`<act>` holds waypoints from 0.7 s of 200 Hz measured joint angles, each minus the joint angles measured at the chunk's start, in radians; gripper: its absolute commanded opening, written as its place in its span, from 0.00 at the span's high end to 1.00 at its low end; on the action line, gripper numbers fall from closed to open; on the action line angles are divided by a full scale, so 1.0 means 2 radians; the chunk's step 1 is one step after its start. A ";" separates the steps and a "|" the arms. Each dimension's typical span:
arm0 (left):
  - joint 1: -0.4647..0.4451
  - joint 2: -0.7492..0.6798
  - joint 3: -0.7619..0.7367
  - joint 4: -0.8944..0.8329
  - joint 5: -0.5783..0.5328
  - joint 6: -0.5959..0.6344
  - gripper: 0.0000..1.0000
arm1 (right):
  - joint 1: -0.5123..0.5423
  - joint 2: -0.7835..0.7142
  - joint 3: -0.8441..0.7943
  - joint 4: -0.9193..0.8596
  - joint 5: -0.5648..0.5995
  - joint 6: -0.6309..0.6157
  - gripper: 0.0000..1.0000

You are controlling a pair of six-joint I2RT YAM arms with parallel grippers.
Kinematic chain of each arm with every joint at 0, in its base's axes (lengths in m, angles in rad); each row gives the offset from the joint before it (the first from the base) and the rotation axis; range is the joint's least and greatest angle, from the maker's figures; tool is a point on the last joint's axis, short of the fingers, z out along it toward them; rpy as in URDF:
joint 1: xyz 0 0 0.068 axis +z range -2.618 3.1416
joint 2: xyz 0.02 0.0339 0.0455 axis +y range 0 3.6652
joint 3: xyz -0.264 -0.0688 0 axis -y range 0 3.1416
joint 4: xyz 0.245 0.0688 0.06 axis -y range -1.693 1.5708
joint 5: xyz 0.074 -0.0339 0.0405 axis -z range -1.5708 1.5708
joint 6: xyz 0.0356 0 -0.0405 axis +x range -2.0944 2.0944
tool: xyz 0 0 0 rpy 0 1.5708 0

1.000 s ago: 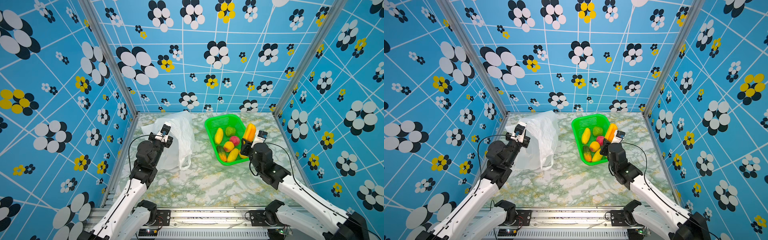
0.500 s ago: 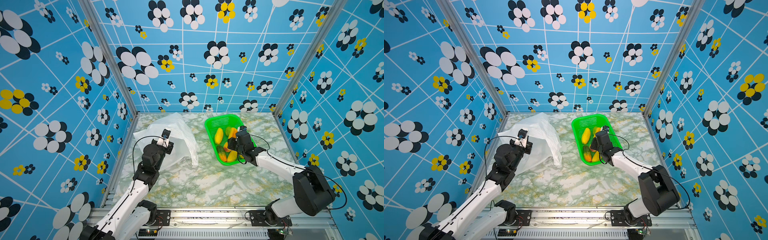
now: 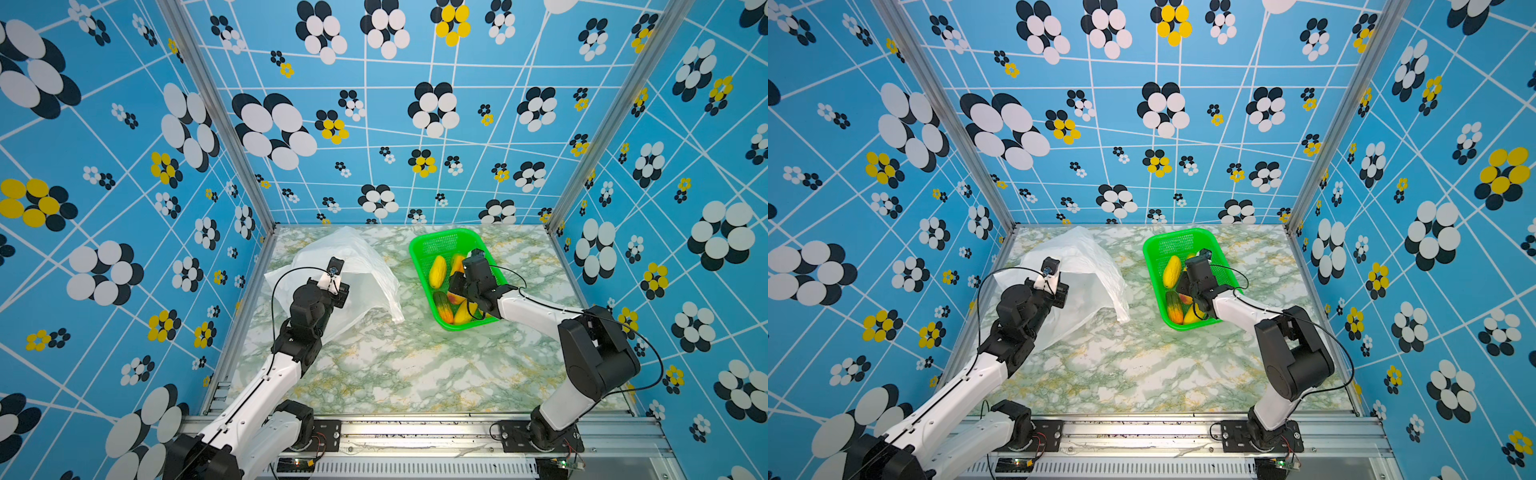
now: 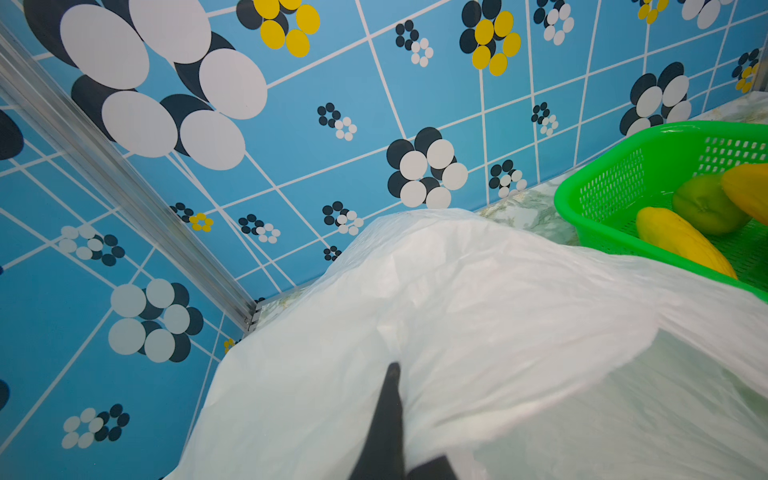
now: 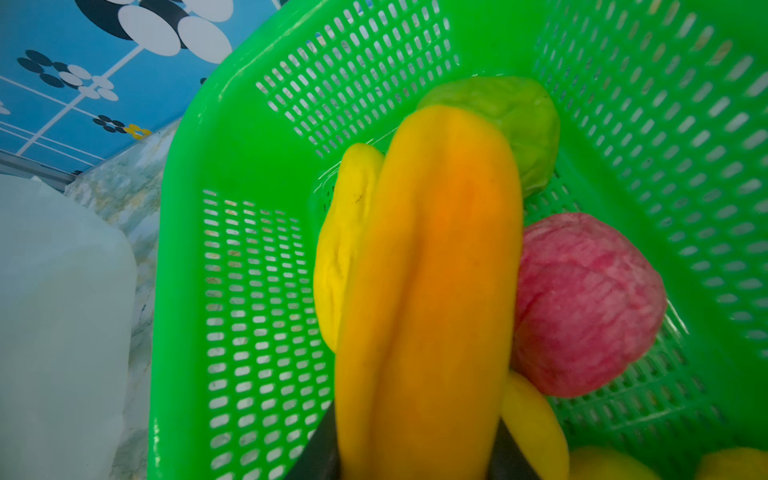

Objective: Untie the knot of the plastic bag and take out the fruit
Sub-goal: 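Drop the papaya into the basket with the right gripper while the left releases the bag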

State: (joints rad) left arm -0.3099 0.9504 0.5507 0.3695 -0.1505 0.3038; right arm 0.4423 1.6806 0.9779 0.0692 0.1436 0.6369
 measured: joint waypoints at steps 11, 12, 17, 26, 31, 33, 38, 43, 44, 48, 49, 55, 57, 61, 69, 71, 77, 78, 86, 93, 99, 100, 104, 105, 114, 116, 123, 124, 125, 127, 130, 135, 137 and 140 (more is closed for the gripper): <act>0.000 0.000 0.000 0.000 0.000 0.000 1.00 | -0.002 0.002 0.003 0.001 0.000 0.000 0.75; 0.000 0.000 0.000 0.000 0.000 -0.001 1.00 | -0.002 0.003 0.003 0.001 0.000 0.000 0.75; 0.000 0.000 0.000 0.000 0.000 0.000 1.00 | -0.002 0.004 0.005 0.000 0.000 0.000 0.75; 0.000 0.000 0.000 0.000 0.000 0.000 1.00 | -0.003 0.006 0.006 0.001 0.000 0.000 0.74; 0.000 0.000 0.000 0.000 0.000 0.000 1.00 | -0.003 0.008 0.006 0.001 -0.001 0.000 0.74; 0.000 0.000 0.000 0.000 0.000 0.000 1.00 | -0.003 0.008 0.006 0.001 0.000 0.000 0.74; 0.000 0.000 0.000 0.000 0.000 0.000 1.00 | -0.004 0.011 0.008 0.001 -0.001 0.000 0.74; 0.000 0.000 0.000 0.000 0.000 0.000 1.00 | -0.005 0.013 0.010 0.002 -0.002 0.001 0.74; 0.000 0.000 0.000 0.000 0.000 0.000 1.00 | -0.005 0.014 0.010 0.002 -0.002 0.001 0.74; 0.000 0.000 0.000 0.000 0.000 0.000 1.00 | -0.006 0.017 0.012 0.003 -0.004 0.002 0.74; 0.000 0.000 0.000 0.000 0.000 0.000 1.00 | -0.006 0.017 0.012 0.003 -0.004 0.002 0.74; 0.000 0.000 0.000 0.000 0.000 0.000 1.00 | -0.007 0.022 0.015 0.006 -0.007 0.002 0.73; 0.000 0.000 0.000 0.000 0.000 0.000 1.00 | -0.008 0.024 0.016 0.006 -0.008 0.003 0.73; 0.000 0.000 0.000 0.000 0.000 0.000 1.00 | -0.009 0.027 0.018 0.008 -0.010 0.003 0.72; 0.000 0.000 0.000 0.000 0.000 0.000 1.00 | -0.010 0.035 0.023 0.009 -0.014 0.004 0.72; 0.000 0.000 0.000 0.000 0.000 0.000 1.00 | -0.011 0.036 0.024 0.010 -0.014 0.004 0.72; 0.000 0.000 0.000 0.000 0.000 0.000 1.00 | -0.012 0.042 0.028 0.011 -0.016 0.005 0.72; 0.000 0.000 0.000 0.000 0.000 0.000 1.00 | -0.012 0.042 0.028 0.011 -0.016 0.005 0.72; 0.000 0.000 0.000 0.000 0.000 0.000 1.00 | -0.013 0.048 0.033 0.012 -0.019 0.006 0.72; 0.000 0.000 0.000 0.000 0.000 0.000 1.00 | -0.014 0.052 0.037 0.012 -0.021 0.006 0.72; 0.000 0.000 0.000 0.000 0.000 0.000 1.00 | -0.015 0.055 0.040 0.012 -0.023 0.006 0.72; 0.000 0.000 0.000 0.000 0.000 0.000 1.00 | -0.016 0.055 0.041 0.012 -0.023 0.006 0.72; 0.000 0.000 0.000 0.000 0.000 0.000 1.00 | -0.016 0.057 0.043 0.012 -0.025 0.006 0.72; 0.000 0.000 0.000 0.000 0.000 0.000 1.00 | -0.016 0.057 0.043 0.012 -0.025 0.007 0.72; 0.000 0.000 0.000 0.000 0.000 0.000 1.00 | -0.017 0.060 0.046 0.012 -0.026 0.007 0.71; 0.000 0.000 0.000 0.000 0.000 0.000 1.00 | -0.018 0.061 0.046 0.012 -0.027 0.007 0.71; 0.000 0.000 0.000 0.000 0.000 0.000 1.00 | -0.018 0.064 0.048 0.012 -0.027 0.007 0.68; 0.000 0.000 0.000 0.000 0.000 0.000 1.00 | -0.018 0.064 0.048 0.012 -0.027 0.007 0.68; 0.000 0.000 0.000 0.000 0.000 0.000 1.00 | -0.018 0.065 0.049 0.012 -0.027 0.007 0.67; 0.000 0.000 0.000 0.000 0.000 0.000 1.00 | -0.019 0.065 0.050 0.012 -0.028 0.007 0.66; 0.000 0.000 0.000 0.000 0.000 0.000 1.00 | -0.019 0.067 0.051 0.012 -0.029 0.007 0.64; 0.000 0.000 0.000 0.000 0.000 0.000 1.00 | -0.019 0.068 0.053 0.012 -0.029 0.007 0.60; 0.000 0.000 0.000 0.000 0.000 0.000 1.00 | -0.019 0.069 0.054 0.012 -0.030 0.007 0.58; 0.000 0.000 0.000 0.000 0.000 0.000 1.00 | -0.019 0.071 0.056 0.012 -0.031 0.008 0.56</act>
State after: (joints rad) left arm -0.3099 0.9501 0.5507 0.3698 -0.1505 0.3035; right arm 0.4042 1.8217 1.0897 0.0929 0.0826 0.6521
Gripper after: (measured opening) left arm 0.040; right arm 0.371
